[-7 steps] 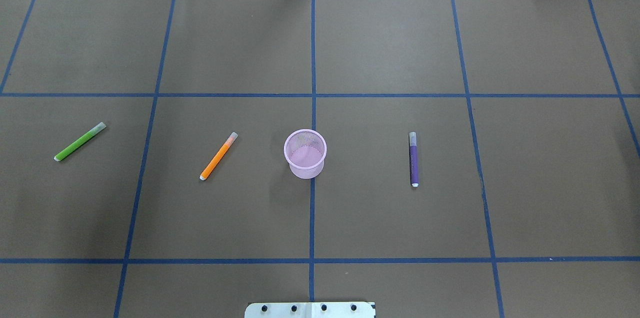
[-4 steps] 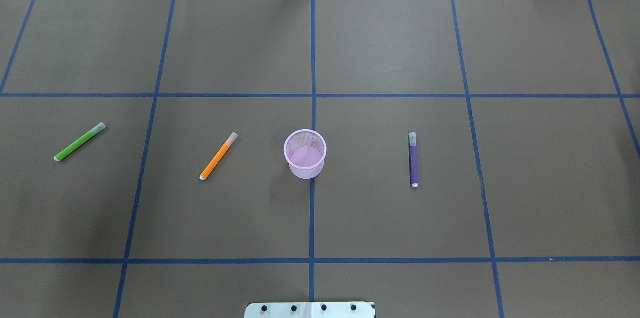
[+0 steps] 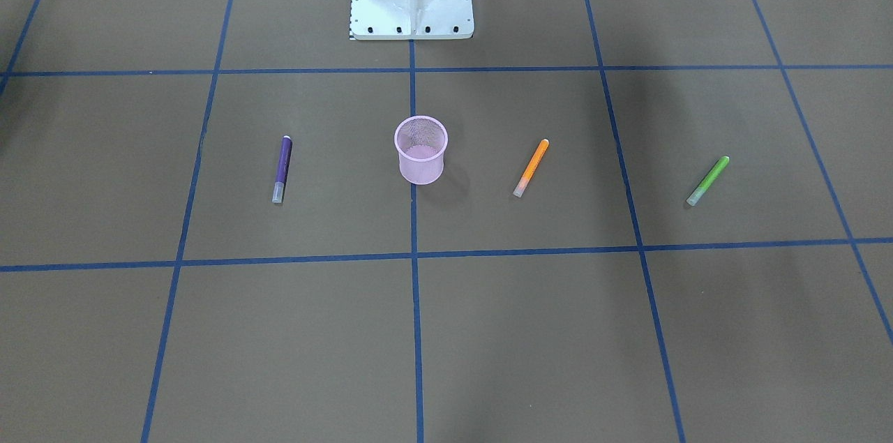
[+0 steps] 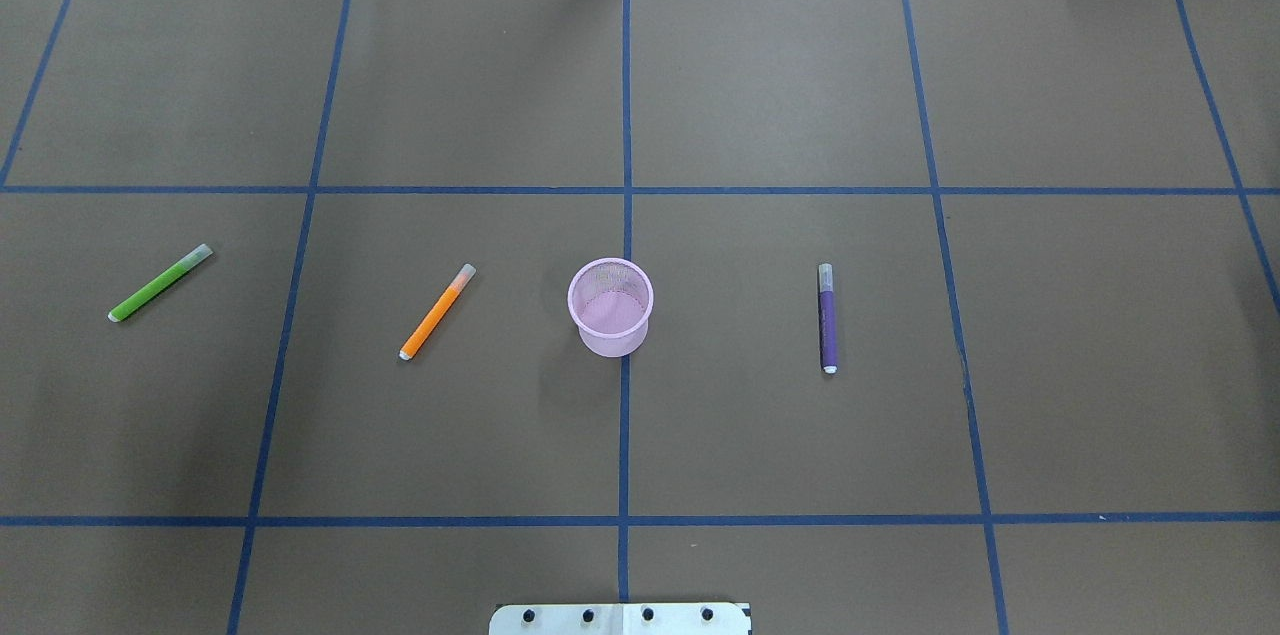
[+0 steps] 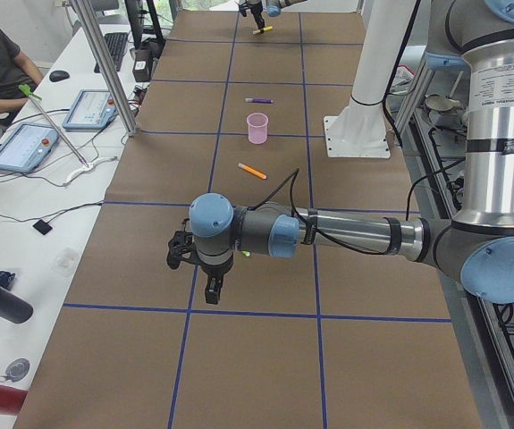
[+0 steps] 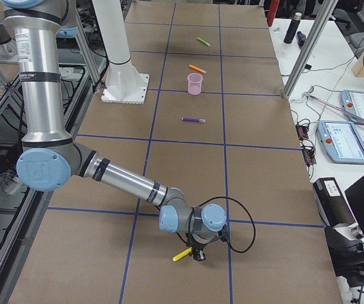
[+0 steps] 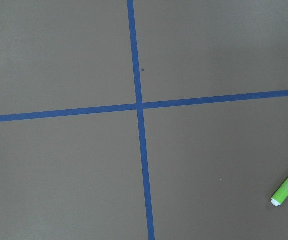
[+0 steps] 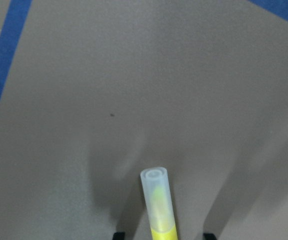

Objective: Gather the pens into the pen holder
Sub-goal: 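Lift the yellow marker upright with the right gripper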

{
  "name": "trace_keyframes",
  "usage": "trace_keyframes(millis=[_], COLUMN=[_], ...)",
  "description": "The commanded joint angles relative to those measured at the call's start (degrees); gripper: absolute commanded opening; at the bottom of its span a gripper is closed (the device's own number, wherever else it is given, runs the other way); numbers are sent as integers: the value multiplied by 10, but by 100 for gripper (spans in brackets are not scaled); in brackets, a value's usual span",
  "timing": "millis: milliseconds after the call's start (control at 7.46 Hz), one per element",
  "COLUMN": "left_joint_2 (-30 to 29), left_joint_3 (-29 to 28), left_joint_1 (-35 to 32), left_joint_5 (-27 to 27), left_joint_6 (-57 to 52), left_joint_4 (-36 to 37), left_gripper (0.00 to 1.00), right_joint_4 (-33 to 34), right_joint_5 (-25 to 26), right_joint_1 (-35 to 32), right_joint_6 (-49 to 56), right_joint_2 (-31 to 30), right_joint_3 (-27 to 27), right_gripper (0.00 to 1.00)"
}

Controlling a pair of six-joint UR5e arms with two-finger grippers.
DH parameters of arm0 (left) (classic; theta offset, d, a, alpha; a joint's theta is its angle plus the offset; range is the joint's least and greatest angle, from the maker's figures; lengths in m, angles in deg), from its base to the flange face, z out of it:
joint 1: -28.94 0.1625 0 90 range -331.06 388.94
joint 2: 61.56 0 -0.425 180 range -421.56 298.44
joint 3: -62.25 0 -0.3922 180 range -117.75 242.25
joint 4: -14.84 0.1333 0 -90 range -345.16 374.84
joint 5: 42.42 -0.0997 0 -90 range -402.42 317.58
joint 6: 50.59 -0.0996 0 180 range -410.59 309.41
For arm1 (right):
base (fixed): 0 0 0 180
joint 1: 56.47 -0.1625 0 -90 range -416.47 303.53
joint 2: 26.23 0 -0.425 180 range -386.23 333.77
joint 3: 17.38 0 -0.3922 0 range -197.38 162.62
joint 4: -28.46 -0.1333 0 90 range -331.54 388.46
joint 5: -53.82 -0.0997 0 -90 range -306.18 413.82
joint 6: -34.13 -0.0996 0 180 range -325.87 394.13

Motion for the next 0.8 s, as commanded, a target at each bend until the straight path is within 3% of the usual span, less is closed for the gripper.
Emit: trace_keyframes(millis=[0, 402, 671], left_joint_2=[0, 0, -1], left_joint_3=[0, 1, 6], left_joint_1=[0, -1, -1], left_joint_5=[0, 0, 1], left_joint_6=[0, 0, 2], left_joint_4=[0, -1, -1], left_gripper=[100, 100, 100], right_joint_4=[1, 2, 7], right_joint_5=[-1, -9, -31], right_joint_1=[0, -1, -2], right_joint_6=[-1, -4, -122], right_joint_2=[1, 5, 2], right_joint_3=[0, -17, -91], right_gripper=[0, 0, 0])
